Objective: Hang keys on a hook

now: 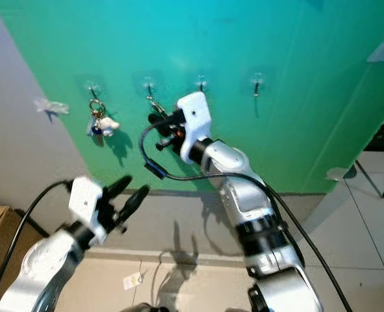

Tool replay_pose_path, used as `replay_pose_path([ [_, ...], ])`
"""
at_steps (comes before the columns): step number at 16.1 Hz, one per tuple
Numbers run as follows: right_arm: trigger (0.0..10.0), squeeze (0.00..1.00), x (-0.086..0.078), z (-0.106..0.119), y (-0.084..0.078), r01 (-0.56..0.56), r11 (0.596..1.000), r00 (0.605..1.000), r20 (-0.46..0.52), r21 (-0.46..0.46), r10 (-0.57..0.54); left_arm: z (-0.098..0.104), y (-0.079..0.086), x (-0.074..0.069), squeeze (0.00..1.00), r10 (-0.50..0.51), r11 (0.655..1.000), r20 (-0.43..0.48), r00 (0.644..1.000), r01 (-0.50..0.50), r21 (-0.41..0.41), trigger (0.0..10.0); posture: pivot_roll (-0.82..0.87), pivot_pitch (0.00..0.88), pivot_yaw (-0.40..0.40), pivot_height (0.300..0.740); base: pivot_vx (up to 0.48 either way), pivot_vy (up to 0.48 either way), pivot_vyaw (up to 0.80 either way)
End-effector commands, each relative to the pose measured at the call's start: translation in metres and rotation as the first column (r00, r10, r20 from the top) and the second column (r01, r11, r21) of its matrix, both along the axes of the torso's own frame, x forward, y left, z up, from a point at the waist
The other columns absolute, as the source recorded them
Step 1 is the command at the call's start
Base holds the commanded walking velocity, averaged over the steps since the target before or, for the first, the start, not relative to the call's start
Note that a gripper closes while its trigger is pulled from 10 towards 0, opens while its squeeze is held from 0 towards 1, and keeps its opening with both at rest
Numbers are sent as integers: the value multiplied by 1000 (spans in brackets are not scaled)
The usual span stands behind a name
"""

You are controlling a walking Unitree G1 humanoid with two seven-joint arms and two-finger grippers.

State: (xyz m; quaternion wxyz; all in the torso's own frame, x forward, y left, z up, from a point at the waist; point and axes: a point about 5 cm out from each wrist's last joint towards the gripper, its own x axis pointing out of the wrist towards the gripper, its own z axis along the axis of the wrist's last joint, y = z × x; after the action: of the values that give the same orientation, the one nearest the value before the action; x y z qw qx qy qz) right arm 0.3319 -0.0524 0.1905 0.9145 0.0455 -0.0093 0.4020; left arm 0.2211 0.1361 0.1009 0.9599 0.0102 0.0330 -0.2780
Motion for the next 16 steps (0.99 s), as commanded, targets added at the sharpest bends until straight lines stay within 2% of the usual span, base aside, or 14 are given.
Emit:
replay_pose_path([
  [1, 0, 0, 2, 7, 3, -27, 999, 1000, 1, 33, 27, 4, 0, -1, 0, 10, 999, 12, 1000, -10, 30, 10000, -76, 0, 84, 740, 0, 0, 0],
  [4, 0, 0, 8, 12, 4, -37, 998, 999, -10, 55, 38, 10, -8, -4, 0, -16, 999, 25, 1000, 16, -33, 10000, -74, 0, 71, 740, 0, 0, 0],
  [7, 0, 0, 13, 13, 4, -41, 996, 998, -38, 75, 44, 11, -10, -8, 0, -34, 999, 33, 999, 35, -16, 10000, -66, 0, 63, 740, 0, 0, 0],
  [9, 0, 0, 17, 12, 4, -29, 992, 995, -96, 122, 41, 11, -9, -9, 0, -25, 1000, 33, 999, 25, -16, 10000, -60, 0, 62, 740, 0, 0, 0],
  [14, 0, 0, 17, 12, 4, -5, 977, 984, -173, 215, 43, 12, -12, -8, 0, -30, 999, 16, 999, 30, -10, 10000, -66, 0, 69, 740, 0, 0, 0],
  [15, 0, 0, 16, 11, 4, -2, 976, 984, -176, 218, 41, 13, -11, -7, 0, -32, 999, 17, 999, 32, -3, 10000, -70, 0, 74, 740, 0, 0, 0],
  [16, 0, 0, 10, 14, 6, -19, 980, 990, -135, 197, 46, 13, -11, -7, 0, -28, 1000, 17, 999, 28, -1, 10000, -71, 0, 73, 740, 0, 0, 0],
])
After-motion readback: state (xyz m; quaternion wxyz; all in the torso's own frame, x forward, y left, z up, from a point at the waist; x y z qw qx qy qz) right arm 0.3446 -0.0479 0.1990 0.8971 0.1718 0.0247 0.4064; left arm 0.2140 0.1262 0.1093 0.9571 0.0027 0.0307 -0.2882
